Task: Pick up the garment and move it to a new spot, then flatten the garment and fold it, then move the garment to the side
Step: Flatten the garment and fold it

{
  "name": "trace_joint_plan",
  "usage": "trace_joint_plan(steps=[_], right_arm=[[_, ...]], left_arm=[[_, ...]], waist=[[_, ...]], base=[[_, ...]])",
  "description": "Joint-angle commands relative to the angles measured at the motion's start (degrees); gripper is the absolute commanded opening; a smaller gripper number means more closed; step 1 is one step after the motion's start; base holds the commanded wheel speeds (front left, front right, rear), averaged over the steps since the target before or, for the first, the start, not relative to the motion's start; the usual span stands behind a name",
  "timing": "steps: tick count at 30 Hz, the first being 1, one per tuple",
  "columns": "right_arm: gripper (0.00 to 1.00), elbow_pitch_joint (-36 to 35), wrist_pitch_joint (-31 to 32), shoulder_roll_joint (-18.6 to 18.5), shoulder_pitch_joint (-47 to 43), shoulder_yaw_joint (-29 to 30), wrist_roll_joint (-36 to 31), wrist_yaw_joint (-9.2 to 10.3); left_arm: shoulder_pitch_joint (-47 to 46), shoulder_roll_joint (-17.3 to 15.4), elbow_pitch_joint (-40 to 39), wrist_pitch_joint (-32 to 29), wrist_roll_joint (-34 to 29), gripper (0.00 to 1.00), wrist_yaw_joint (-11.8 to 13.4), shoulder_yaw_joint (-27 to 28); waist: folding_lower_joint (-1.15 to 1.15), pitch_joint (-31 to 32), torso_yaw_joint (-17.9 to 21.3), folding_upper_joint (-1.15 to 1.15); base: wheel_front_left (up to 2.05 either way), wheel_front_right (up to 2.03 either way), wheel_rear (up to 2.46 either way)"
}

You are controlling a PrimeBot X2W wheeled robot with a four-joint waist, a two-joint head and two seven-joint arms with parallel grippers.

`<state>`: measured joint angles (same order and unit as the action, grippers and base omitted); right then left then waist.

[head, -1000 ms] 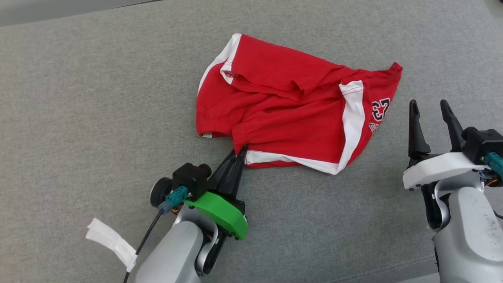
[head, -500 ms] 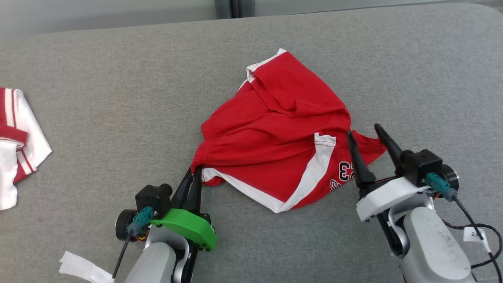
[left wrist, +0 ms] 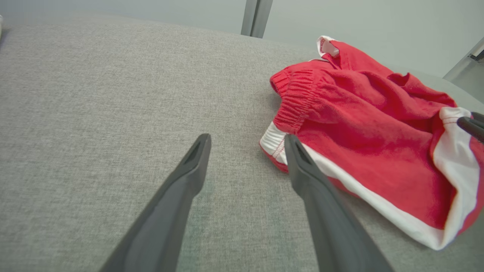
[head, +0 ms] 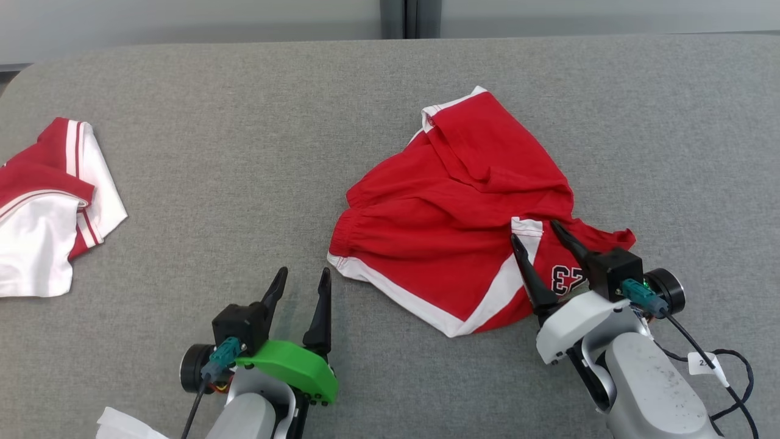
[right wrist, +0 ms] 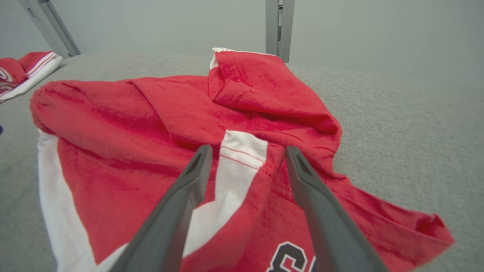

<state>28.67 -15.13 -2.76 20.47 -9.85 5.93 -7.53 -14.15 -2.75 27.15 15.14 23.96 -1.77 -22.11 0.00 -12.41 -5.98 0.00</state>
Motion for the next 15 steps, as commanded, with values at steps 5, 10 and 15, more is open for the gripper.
trace_joint_plan(steps=[5,10,15], right_arm=[[0.00,2.8,0.0,-0.3,2.5,2.0,1.0,0.08],[0.00,2.0,0.0,-0.3,4.1,4.9,1.0,0.08],[0.00,-3.4,0.0,-0.3,5.6,8.3,0.6,0.08]], left_arm=[[1.3,-0.3,-0.6,0.0,-0.8,1.00,0.2,0.8],[1.6,-0.3,-1.0,0.0,-0.7,1.00,0.3,1.0],[2.0,-0.3,-1.4,0.0,-0.5,1.00,0.3,1.0]], waist=[[0.00,-0.2,-0.7,0.00],[0.00,-0.3,-0.5,0.00],[0.00,0.0,0.4,0.00]], base=[[0.00,0.00,0.00],[0.00,0.00,0.00],[0.00,0.00,0.00]])
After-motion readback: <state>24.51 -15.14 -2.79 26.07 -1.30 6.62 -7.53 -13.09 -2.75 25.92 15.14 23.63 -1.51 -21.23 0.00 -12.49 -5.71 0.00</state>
